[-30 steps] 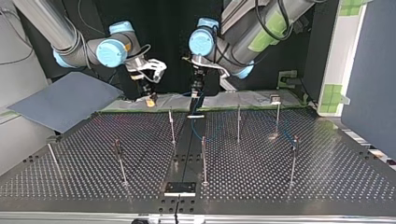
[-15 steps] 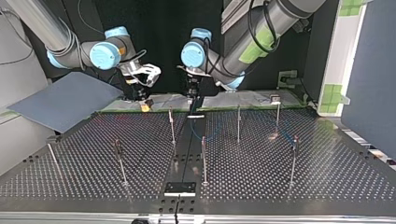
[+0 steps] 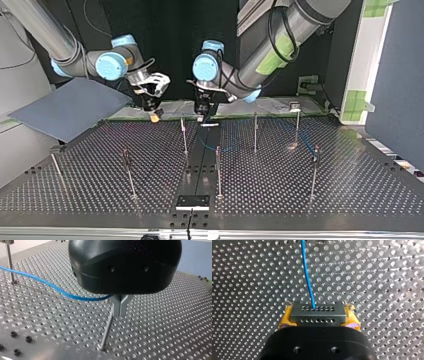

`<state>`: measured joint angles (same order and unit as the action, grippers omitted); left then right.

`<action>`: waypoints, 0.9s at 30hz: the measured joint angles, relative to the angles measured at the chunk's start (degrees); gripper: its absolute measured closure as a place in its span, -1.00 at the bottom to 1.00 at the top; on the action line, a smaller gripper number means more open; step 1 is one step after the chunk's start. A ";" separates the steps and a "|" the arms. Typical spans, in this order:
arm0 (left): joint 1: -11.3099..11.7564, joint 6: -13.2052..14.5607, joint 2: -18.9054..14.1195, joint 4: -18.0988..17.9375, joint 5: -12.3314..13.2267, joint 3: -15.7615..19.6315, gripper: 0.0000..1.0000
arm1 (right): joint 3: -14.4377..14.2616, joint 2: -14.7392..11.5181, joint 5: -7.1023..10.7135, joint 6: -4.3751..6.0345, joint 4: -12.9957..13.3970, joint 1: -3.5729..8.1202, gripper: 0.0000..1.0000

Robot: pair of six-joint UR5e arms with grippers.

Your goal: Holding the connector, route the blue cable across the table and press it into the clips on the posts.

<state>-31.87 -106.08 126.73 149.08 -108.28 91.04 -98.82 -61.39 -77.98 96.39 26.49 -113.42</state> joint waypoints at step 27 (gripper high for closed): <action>3.57 0.04 3.82 0.80 2.47 -7.37 0.99 | 5.51 3.27 1.87 1.35 -0.52 4.37 1.00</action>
<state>-28.30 -106.04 130.55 149.89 -105.81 83.67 -93.32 -58.12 -76.12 97.74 25.97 -109.05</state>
